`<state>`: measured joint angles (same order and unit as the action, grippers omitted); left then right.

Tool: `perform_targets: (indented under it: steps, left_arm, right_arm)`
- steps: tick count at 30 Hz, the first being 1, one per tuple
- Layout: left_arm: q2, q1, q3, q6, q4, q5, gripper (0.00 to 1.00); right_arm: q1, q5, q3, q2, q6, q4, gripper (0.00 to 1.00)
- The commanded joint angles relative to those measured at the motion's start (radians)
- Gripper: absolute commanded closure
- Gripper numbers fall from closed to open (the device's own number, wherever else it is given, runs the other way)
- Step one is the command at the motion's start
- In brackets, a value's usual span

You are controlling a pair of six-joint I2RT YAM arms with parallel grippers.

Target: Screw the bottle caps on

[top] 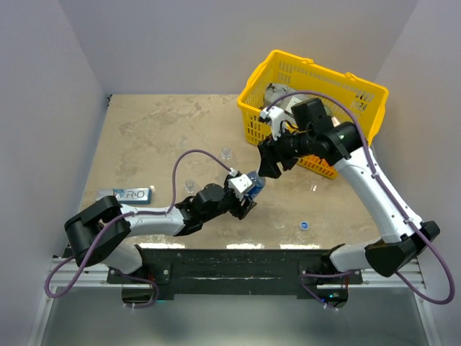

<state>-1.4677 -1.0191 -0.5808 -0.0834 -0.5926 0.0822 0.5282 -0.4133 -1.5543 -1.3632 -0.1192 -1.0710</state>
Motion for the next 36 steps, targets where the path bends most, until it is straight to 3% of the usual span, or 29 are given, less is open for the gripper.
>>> perform_targets:
  steps: [1,5,7,8,10,11,14,26,36]
  left_arm:
    - [0.023,0.031,0.005,-0.049,-0.090,-0.138,1.00]
    - [0.020,0.034,0.044,-0.006,-0.128,-0.281,1.00]
    - [0.024,0.042,0.052,0.008,-0.154,-0.362,1.00]
    - [0.024,0.045,0.056,0.031,-0.159,-0.393,1.00]
    - [0.024,0.059,0.059,0.078,-0.165,-0.480,1.00]
    - [0.023,0.063,0.058,0.112,-0.162,-0.508,1.00]
    - [0.018,0.080,0.036,0.203,-0.110,-0.576,1.00]
    - [0.020,0.083,-0.024,0.355,0.013,-0.602,1.00]
    - [0.024,0.083,-0.028,0.335,0.019,-0.579,1.00]
  right_arm:
    - [-0.002,-0.062,-0.277,0.010,-0.080,-0.095,0.25]
    - [-0.004,-0.157,-0.268,0.070,-0.273,-0.116,0.25]
    - [-0.004,-0.238,-0.163,0.179,-0.591,-0.148,0.29]
    - [-0.004,-0.257,-0.115,0.218,-0.858,-0.173,0.29]
    - [-0.002,-0.242,0.027,0.331,-1.079,-0.222,0.30]
    - [-0.002,-0.220,0.063,0.361,-1.266,-0.234,0.31]
    - [-0.002,-0.226,0.135,0.406,-1.521,-0.297,0.33]
    - [0.042,-0.272,0.134,0.325,-1.732,-0.343,0.39]
    - [0.157,-0.233,0.206,0.335,-1.722,-0.343,0.49]
